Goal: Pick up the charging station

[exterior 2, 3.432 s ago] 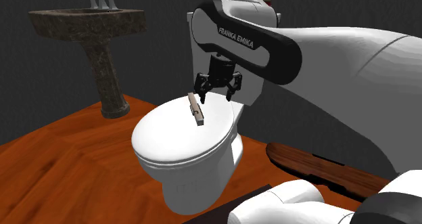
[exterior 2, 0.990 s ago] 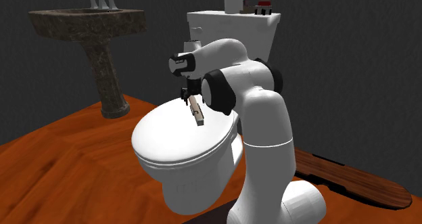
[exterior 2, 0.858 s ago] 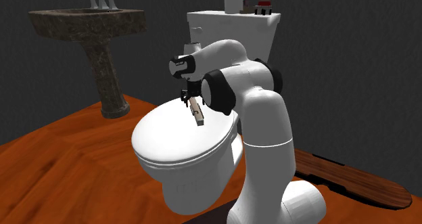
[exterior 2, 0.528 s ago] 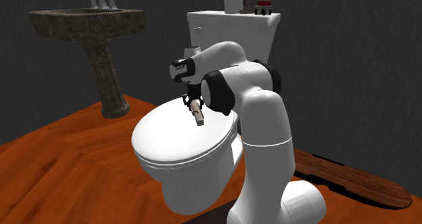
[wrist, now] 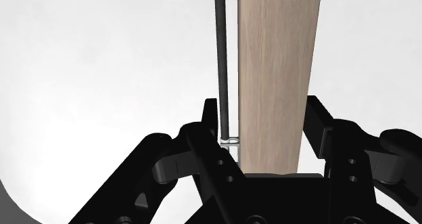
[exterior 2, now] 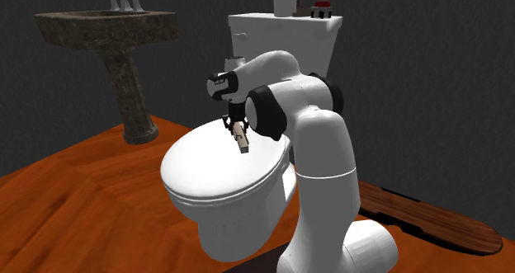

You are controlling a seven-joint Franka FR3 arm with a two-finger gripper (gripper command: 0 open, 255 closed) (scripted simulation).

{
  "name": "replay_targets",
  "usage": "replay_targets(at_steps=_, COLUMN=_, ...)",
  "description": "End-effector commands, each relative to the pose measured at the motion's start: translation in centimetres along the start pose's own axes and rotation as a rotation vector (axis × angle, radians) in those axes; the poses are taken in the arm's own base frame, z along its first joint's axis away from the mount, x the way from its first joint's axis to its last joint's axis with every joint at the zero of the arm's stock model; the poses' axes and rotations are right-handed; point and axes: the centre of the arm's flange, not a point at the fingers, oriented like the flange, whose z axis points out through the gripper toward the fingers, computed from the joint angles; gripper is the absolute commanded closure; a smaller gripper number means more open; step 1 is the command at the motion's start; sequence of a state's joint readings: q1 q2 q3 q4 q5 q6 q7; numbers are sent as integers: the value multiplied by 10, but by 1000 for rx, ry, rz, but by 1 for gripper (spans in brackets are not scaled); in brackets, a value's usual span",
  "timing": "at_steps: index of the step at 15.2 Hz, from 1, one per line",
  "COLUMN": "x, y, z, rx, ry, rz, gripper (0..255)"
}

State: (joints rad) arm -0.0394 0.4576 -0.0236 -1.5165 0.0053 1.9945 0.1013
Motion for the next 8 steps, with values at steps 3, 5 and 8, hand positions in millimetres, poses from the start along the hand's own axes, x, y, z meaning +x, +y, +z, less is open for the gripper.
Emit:
replay_targets(at_steps=3, x=0, y=0, z=-11, rx=0, ry=0, rz=0, gripper=255)
replay_targets(at_steps=5, x=0, y=0, z=-21, rx=0, ry=0, rz=0, gripper=255)
replay_targets(at_steps=8, x=1, y=0, z=-37, rx=0, ry=0, rz=0, gripper=255)
